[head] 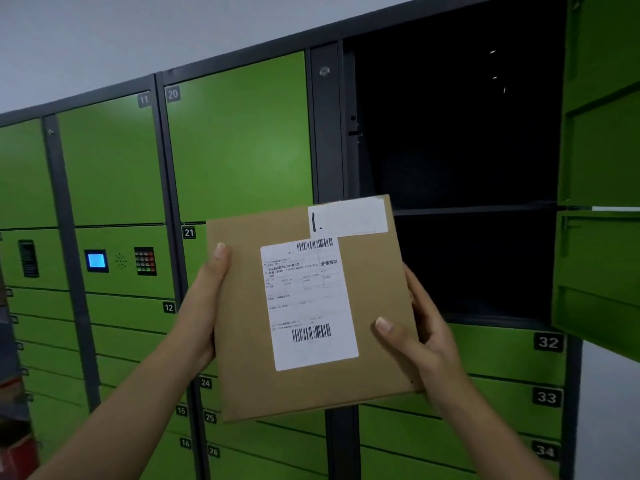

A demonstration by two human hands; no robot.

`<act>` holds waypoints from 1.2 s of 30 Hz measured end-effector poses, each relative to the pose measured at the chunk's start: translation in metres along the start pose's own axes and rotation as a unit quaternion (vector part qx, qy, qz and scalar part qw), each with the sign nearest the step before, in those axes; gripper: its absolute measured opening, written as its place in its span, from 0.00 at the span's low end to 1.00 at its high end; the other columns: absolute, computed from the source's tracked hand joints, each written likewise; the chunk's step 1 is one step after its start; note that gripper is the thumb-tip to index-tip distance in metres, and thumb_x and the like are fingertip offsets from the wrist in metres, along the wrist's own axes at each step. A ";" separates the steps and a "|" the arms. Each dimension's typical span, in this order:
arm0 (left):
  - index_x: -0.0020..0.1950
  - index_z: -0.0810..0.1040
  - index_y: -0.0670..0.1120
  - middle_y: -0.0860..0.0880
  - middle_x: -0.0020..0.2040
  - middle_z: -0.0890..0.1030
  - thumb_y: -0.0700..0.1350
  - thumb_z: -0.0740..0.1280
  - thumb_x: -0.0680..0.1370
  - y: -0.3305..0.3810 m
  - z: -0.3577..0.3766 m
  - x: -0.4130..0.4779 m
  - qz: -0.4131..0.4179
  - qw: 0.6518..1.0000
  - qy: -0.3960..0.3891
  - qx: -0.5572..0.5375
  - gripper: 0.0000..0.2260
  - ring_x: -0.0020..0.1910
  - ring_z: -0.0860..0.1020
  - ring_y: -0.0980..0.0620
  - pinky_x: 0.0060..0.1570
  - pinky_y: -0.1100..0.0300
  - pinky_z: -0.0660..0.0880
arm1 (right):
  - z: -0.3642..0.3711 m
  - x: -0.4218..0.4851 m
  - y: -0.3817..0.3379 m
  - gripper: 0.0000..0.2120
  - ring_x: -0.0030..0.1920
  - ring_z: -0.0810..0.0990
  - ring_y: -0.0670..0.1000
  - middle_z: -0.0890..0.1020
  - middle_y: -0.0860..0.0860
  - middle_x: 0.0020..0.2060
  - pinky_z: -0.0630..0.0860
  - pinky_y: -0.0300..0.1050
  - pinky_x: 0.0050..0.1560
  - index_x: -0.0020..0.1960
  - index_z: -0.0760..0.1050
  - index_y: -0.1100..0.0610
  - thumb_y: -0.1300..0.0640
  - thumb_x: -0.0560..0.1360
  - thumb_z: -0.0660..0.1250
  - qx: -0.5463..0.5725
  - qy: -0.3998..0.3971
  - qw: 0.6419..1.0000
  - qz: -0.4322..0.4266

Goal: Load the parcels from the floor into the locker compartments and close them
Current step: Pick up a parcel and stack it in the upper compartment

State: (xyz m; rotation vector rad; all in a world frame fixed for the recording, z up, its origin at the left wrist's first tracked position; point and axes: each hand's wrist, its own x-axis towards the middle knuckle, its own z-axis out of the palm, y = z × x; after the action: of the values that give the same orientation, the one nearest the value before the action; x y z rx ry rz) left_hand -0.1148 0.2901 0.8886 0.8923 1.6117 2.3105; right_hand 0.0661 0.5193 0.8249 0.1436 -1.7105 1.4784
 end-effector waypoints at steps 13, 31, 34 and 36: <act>0.79 0.65 0.65 0.58 0.66 0.83 0.74 0.72 0.64 -0.062 -0.007 -0.027 0.001 0.999 -0.005 0.042 0.44 0.63 0.83 0.50 0.64 0.41 0.78 | 0.001 0.009 -0.003 0.34 0.59 0.84 0.51 0.83 0.45 0.60 0.83 0.47 0.52 0.65 0.73 0.41 0.44 0.61 0.81 0.027 0.098 0.995 -0.003; 0.77 0.69 0.55 0.53 0.64 0.84 0.50 0.67 0.81 0.031 0.104 0.057 0.038 0.989 -0.115 -0.087 0.24 0.57 0.84 0.55 0.48 0.59 0.79 | -0.048 0.052 -0.077 0.30 0.63 0.81 0.50 0.82 0.42 0.63 0.76 0.64 0.66 0.72 0.68 0.33 0.38 0.71 0.69 -0.075 0.228 0.970 -0.031; 0.77 0.70 0.53 0.52 0.65 0.83 0.47 0.74 0.77 0.039 0.133 0.078 0.068 0.985 -0.142 -0.068 0.29 0.57 0.85 0.53 0.52 0.57 0.82 | -0.067 0.089 -0.091 0.28 0.62 0.81 0.51 0.81 0.44 0.62 0.78 0.59 0.64 0.72 0.70 0.38 0.41 0.72 0.67 -0.067 0.273 0.959 -0.028; 0.79 0.67 0.54 0.52 0.67 0.80 0.48 0.77 0.73 0.047 0.149 0.093 0.078 0.983 -0.154 -0.057 0.36 0.61 0.82 0.50 0.63 0.48 0.80 | -0.078 0.115 -0.100 0.23 0.61 0.80 0.50 0.80 0.45 0.63 0.78 0.53 0.61 0.71 0.72 0.40 0.44 0.76 0.66 -0.079 0.305 0.948 -0.038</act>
State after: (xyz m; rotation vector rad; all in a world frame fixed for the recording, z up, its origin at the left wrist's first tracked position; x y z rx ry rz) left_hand -0.0963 0.4336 0.9993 1.3144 1.3124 2.1987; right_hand 0.0914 0.6056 0.9713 -0.3041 -1.2877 1.1590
